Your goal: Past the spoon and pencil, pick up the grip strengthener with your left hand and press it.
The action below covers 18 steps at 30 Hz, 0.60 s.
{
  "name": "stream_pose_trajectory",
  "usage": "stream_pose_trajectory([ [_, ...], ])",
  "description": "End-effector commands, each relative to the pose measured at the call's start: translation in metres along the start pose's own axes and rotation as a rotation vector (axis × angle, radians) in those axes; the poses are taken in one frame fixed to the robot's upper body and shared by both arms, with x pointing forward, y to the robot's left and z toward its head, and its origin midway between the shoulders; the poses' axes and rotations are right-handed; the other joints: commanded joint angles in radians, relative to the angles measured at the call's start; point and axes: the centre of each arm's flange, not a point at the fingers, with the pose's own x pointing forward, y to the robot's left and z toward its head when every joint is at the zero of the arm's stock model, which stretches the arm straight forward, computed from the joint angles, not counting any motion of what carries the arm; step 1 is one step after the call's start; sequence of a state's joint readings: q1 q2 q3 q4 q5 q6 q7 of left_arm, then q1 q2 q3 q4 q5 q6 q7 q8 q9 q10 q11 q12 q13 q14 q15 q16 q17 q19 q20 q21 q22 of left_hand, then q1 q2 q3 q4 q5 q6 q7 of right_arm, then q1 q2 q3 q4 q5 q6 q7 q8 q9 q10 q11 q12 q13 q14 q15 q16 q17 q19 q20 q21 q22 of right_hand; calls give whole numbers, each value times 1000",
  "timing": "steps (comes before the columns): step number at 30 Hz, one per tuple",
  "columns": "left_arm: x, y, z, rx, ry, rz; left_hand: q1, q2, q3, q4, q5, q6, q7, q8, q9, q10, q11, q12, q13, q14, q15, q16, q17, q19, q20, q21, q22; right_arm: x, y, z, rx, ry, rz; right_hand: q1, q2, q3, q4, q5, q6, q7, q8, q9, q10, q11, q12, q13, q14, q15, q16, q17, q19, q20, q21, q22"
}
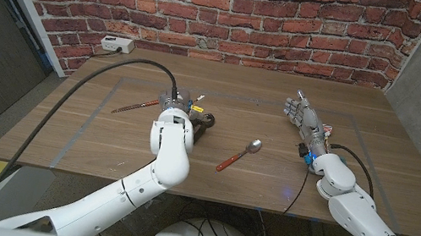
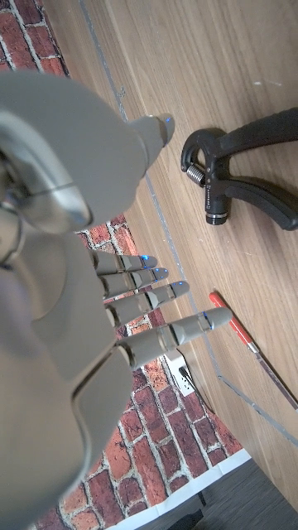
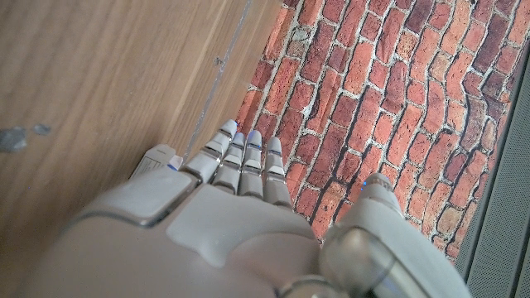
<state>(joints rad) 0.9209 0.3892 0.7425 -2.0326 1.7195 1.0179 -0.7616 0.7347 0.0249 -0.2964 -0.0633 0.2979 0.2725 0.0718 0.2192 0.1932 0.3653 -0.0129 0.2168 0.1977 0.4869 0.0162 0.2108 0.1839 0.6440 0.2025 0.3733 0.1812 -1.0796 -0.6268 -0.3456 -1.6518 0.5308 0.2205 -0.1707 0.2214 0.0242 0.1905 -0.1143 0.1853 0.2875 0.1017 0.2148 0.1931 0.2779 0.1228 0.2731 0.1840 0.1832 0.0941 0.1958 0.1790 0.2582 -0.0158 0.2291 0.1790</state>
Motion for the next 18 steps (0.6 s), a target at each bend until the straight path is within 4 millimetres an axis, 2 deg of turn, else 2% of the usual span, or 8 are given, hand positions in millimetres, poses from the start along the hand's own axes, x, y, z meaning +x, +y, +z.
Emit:
stream_pose_trajectory([
  [1, -1, -5, 8, 102, 33, 22, 5, 6, -6, 5, -2, -16, -4, -7, 3, -14, -10, -10, 3, -24, 0, -11, 3, -20, 8, -14, 1, 0, 2, -2, 0, 12, -8, 6, 6, 6, -4, 0, 3, -2, -3, 2, 11, -1, -4, 2, 7, 4, -3, 5, 1, 4, -3, 5],
  [8, 2, -8, 13, 156, -5, -23, 15, 9, -6, 4, -3, -52, -8, -22, 4, -52, -14, -23, 4, -60, 6, -23, 3, -43, 12, -34, 1, 0, 5, 0, -10, 7, -16, 7, 7, 7, -5, 0, 4, -4, -3, 2, 13, 0, -4, 2, 8, 5, -3, 5, 1, 4, -4, 5],
  [11, 5, -7, 13, 186, -41, -58, 47, 17, 3, -9, -2, -88, -4, -31, 4, -86, -20, -30, 4, -73, 12, -25, 2, -49, 11, -45, 1, -2, 7, 1, -7, 2, -26, 8, 7, 7, -5, 0, 5, -4, -3, 2, 13, -1, -5, 2, 8, 5, -3, 5, 1, 4, -5, 5],
  [18, 11, -6, 16, 228, -64, -105, 96, 30, 17, -29, 0, -133, 9, -37, 5, -124, -9, -33, 5, -93, 15, -27, 2, -52, 11, -56, 2, -6, 9, 2, -15, -12, -34, 8, 8, 7, -5, 0, 5, -4, -3, 2, 13, -1, -6, 2, 8, 4, -4, 5, 1, 6, -6, 5],
])
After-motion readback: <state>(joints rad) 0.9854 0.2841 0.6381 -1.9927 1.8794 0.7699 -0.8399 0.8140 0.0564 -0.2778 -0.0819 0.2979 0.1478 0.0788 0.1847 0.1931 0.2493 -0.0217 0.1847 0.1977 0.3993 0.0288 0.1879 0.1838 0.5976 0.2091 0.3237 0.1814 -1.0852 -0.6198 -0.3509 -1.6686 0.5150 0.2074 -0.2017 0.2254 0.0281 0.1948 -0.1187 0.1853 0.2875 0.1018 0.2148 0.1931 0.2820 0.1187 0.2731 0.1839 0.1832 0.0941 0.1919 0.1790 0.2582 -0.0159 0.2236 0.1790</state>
